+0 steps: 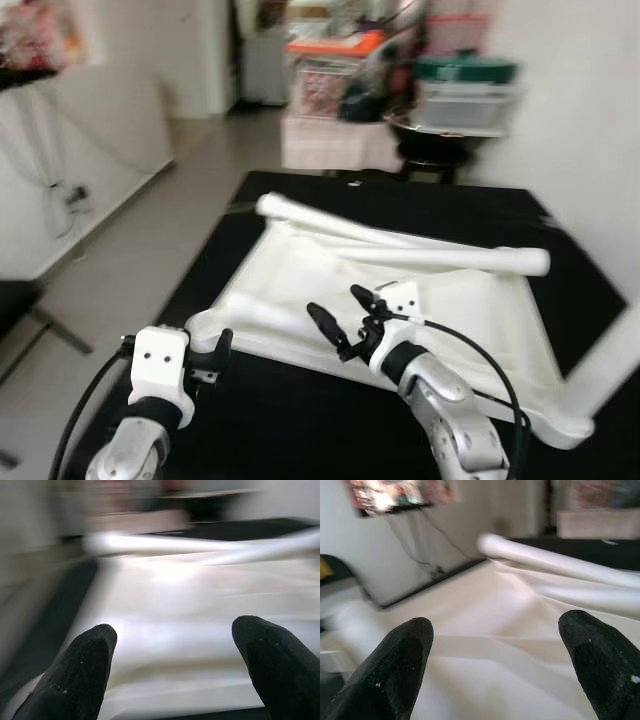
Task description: Building children table
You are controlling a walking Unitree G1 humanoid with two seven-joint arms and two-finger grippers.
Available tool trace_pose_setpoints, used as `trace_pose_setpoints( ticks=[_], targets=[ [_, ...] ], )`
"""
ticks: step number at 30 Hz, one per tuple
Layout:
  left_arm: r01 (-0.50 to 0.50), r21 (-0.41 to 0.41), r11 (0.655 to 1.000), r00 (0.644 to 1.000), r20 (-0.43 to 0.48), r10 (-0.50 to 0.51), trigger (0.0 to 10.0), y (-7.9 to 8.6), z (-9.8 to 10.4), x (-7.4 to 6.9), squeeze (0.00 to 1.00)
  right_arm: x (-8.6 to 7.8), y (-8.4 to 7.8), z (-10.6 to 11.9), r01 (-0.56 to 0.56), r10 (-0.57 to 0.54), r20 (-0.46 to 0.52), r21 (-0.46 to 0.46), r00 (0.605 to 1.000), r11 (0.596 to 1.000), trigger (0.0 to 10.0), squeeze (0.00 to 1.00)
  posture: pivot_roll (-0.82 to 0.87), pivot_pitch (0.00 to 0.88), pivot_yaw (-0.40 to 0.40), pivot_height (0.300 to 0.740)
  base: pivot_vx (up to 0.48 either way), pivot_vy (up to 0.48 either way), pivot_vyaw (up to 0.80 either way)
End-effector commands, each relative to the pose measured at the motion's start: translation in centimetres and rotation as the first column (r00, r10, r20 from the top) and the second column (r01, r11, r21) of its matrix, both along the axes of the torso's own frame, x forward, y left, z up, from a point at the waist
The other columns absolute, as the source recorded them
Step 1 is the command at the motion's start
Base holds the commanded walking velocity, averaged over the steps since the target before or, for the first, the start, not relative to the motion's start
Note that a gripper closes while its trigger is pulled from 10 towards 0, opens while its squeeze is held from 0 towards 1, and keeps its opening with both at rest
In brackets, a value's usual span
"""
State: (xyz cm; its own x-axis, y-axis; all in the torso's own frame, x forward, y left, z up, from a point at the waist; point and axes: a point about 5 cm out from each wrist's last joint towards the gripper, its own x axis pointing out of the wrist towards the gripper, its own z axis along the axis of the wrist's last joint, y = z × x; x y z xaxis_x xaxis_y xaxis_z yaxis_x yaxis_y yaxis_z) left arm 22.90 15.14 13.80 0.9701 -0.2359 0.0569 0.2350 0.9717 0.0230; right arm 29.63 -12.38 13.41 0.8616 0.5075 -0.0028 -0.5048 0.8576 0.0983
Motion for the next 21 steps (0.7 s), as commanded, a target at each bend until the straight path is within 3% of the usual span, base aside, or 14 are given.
trace_pose_setpoints(
  ticks=[1,4,8,11,16,19,21],
  targets=[
    [0.034,0.028,0.999,0.999,-0.015,-0.034,10.0,0.4,0.0,-0.2,0.0,-0.1,0.9,0.0,-0.036,0.037,-0.005,0.03,0.999,0.999,10.0,0.0,0.04,0.0,-0.033,0.74,0.0,0.0,-0.8],
    [0.058,0.044,0.997,0.998,-0.009,-0.058,10.0,0.3,0.2,-0.1,0.0,-0.1,0.9,0.0,-0.038,0.038,-0.004,0.031,0.999,0.999,10.0,0.0,0.04,0.0,-0.033,0.74,0.0,0.0,-0.8],
    [0.188,0.12,0.975,0.981,0.029,-0.192,10.0,-0.2,1.9,0.3,0.0,-0.3,1.0,0.2,-0.064,0.064,0.012,0.046,0.998,0.997,10.0,0.0,0.03,0.0,-0.023,0.74,0.0,0.0,-0.8],
    [0.215,0.146,0.966,0.974,0.042,-0.223,10.0,-0.1,2.6,0.4,0.0,-0.4,1.1,0.2,-0.069,0.069,0.014,0.049,0.998,0.996,10.0,0.0,0.03,0.0,-0.023,0.74,0.0,0.0,-0.8],
    [0.317,0.275,0.908,0.94,0.04,-0.34,10.0,0.5,4.4,0.5,0.0,-0.5,1.2,0.2,-0.088,0.087,0.02,0.053,0.996,0.995,10.0,0.0,0.03,0.0,-0.015,0.74,0.0,0.0,-0.8],
    [0.324,0.284,0.902,0.937,0.037,-0.348,10.0,0.6,4.5,0.5,0.0,-0.5,1.2,0.2,-0.09,0.089,0.02,0.054,0.996,0.995,10.0,0.0,0.03,0.0,-0.015,0.74,0.0,0.0,-0.8],
    [0.416,0.434,0.799,0.898,-0.061,-0.435,10.0,1.5,5.0,0.3,0.0,-0.6,1.4,0.3,-0.11,0.108,0.034,0.038,0.994,0.993,10.0,0.0,0.02,0.0,-0.007,0.74,0.0,0.0,-0.8]
  ],
)
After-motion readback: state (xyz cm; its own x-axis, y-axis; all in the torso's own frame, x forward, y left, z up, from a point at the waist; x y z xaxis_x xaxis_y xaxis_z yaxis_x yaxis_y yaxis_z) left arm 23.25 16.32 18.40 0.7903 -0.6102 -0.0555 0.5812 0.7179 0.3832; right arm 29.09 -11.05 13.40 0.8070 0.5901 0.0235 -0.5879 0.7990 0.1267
